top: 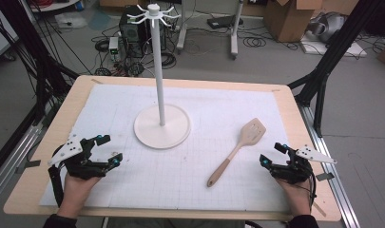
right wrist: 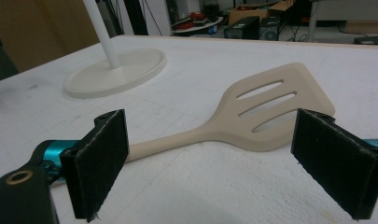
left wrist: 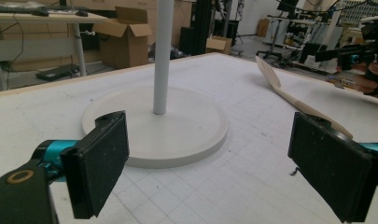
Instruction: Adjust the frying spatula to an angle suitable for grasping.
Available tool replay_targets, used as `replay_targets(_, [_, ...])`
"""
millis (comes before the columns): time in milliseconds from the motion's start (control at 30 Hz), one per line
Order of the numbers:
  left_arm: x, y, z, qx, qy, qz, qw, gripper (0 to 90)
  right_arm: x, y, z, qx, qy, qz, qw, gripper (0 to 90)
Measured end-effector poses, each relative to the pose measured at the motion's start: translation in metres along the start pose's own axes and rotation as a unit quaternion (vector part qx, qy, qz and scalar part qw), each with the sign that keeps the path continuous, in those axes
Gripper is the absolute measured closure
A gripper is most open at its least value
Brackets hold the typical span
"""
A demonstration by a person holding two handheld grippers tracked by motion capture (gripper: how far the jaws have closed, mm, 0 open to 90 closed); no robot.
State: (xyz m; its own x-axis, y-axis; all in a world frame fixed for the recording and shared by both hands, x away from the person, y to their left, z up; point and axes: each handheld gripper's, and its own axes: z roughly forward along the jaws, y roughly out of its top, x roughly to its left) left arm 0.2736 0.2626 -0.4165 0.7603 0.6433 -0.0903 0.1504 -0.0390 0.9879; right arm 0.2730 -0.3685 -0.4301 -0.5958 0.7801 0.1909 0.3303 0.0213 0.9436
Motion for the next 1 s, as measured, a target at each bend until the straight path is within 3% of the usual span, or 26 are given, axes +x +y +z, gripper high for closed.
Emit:
replay_targets(267, [-0.004,0.005,0.003,-0.002,0.002,-0.004,1.0000,12.8,-0.004,0.002,-0.003,-0.008,0.002,0.007,0.9999,10.4])
replay_targets(600, [-0.024,0.019,0.020,-0.002,0.005,-0.006,1.0000,12.2,-0.005,0.006,-0.010,-0.021,-0.011,0.003,0.9997,10.4])
replay_targets(700, [-0.032,0.025,0.028,0.004,-0.002,0.002,1.0000,12.2,-0.005,0.007,-0.011,-0.023,-0.013,0.004,0.9996,10.4])
replay_targets(767, [-0.040,0.031,0.039,0.005,-0.023,0.001,0.9997,12.3,-0.005,0.008,-0.011,-0.024,-0.013,-0.001,0.9996,10.4])
replay_targets(833, [-0.043,0.033,0.044,0.008,-0.027,0.003,0.9996,12.3,-0.004,0.009,-0.010,-0.017,-0.014,-0.001,0.9997,10.4])
replay_targets(1000, [-0.056,0.042,0.074,0.024,-0.054,-0.002,0.9982,12.3,-0.003,0.010,-0.008,-0.017,-0.012,-0.006,0.9998,10.4])
